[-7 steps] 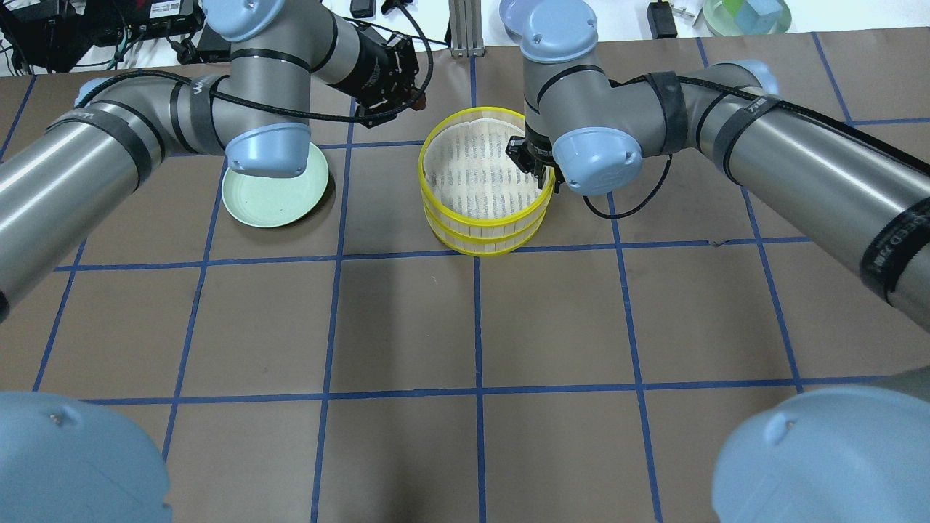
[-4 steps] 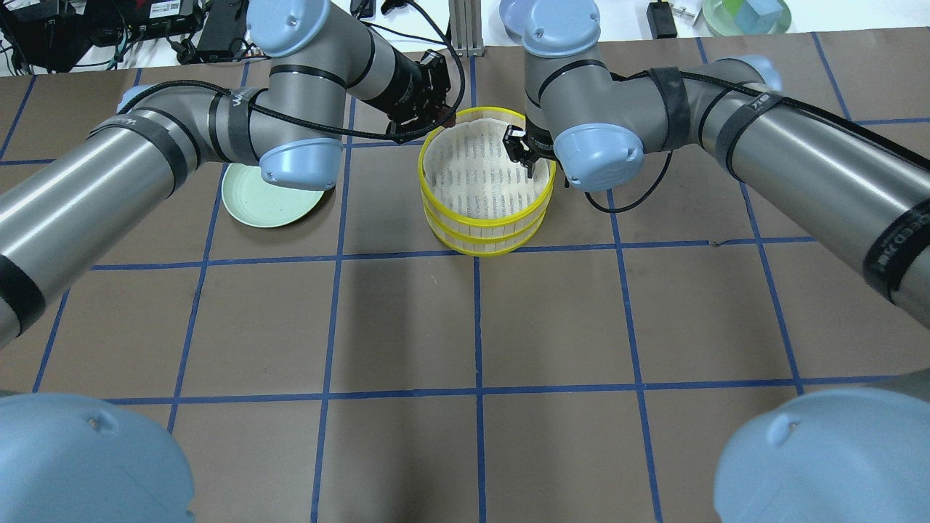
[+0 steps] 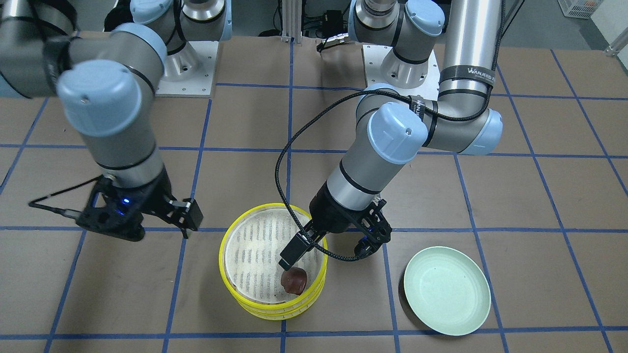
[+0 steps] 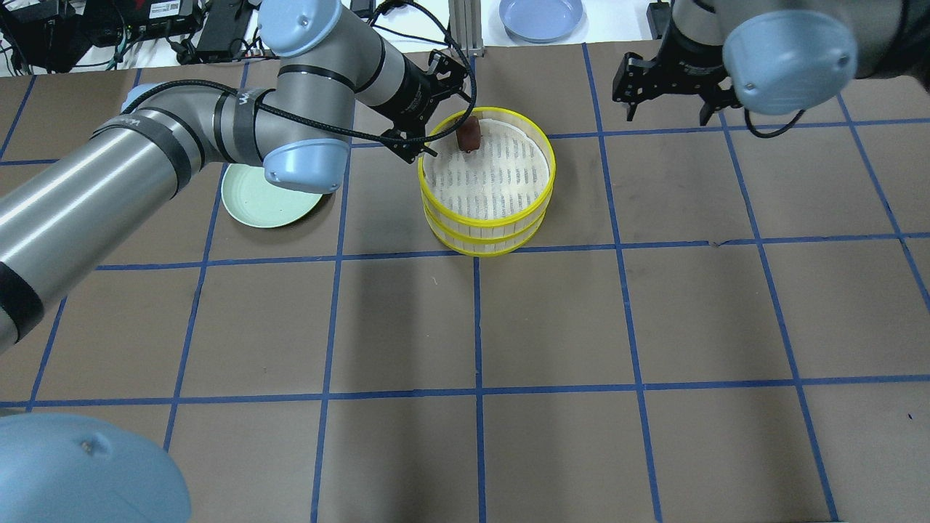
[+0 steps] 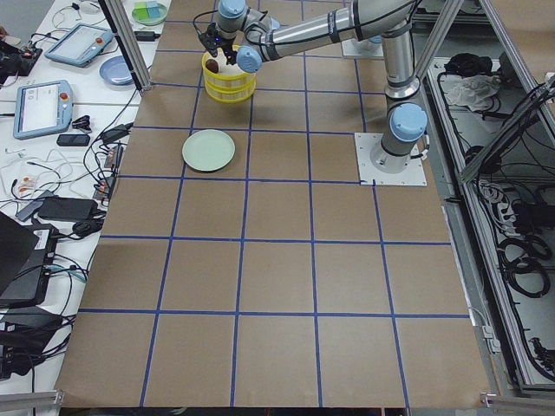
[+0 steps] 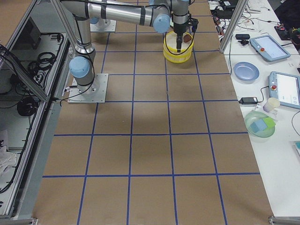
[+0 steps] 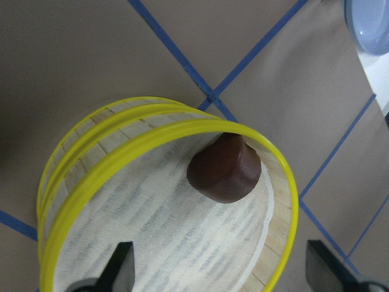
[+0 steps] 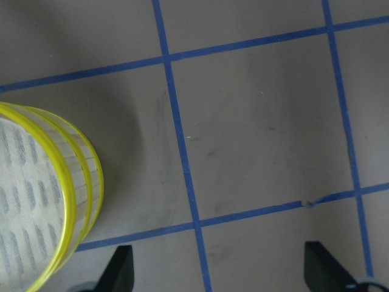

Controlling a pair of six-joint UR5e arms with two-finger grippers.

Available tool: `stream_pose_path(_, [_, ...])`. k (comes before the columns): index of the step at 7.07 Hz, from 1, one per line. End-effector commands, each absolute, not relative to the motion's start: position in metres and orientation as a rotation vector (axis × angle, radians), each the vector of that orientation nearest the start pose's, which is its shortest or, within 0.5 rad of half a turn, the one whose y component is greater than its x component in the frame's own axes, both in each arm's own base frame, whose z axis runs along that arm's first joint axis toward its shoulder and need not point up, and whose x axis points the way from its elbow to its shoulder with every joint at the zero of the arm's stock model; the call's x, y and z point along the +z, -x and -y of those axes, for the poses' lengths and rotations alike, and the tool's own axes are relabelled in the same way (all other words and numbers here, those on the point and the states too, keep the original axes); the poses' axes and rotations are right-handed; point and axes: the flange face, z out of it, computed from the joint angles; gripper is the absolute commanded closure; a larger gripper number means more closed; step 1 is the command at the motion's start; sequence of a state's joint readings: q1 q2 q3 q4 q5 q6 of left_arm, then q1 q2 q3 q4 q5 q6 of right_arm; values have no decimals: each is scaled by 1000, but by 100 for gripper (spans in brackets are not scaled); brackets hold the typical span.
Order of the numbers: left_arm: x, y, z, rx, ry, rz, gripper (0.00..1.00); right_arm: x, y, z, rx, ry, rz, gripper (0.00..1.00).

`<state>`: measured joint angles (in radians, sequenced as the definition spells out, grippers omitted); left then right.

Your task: Stack buns with steamer

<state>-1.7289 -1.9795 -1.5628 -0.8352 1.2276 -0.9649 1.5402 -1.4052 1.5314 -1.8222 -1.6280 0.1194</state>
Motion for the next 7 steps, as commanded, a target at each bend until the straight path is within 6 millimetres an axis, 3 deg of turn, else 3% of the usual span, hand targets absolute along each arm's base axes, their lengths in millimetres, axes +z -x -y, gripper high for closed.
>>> stream_pose_path(1, [387, 212, 621, -193, 944, -3308, 0, 490, -103, 540, -209, -196, -3181, 0])
stream_pose_path(2, [414, 189, 611, -277, 629, -3251, 0, 508, -110, 528, -231, -184, -3177, 0])
stream_pose_path(4, [447, 132, 592, -237, 389, -3165, 0, 534, -112, 501, -240, -183, -3171, 0])
stream_pose_path(5, [465, 100, 576, -181, 173, -3132, 0, 532, -111, 502, -234, -181, -3175, 0])
stream_pose_path(6, [484, 82, 556, -131, 162, -3083, 0, 530, -110, 503, -228, -183, -3185, 0])
stream_pose_path(7, [497, 83, 536, -116, 159, -3081, 0, 529, -112, 503, -224, -183, -3173, 0])
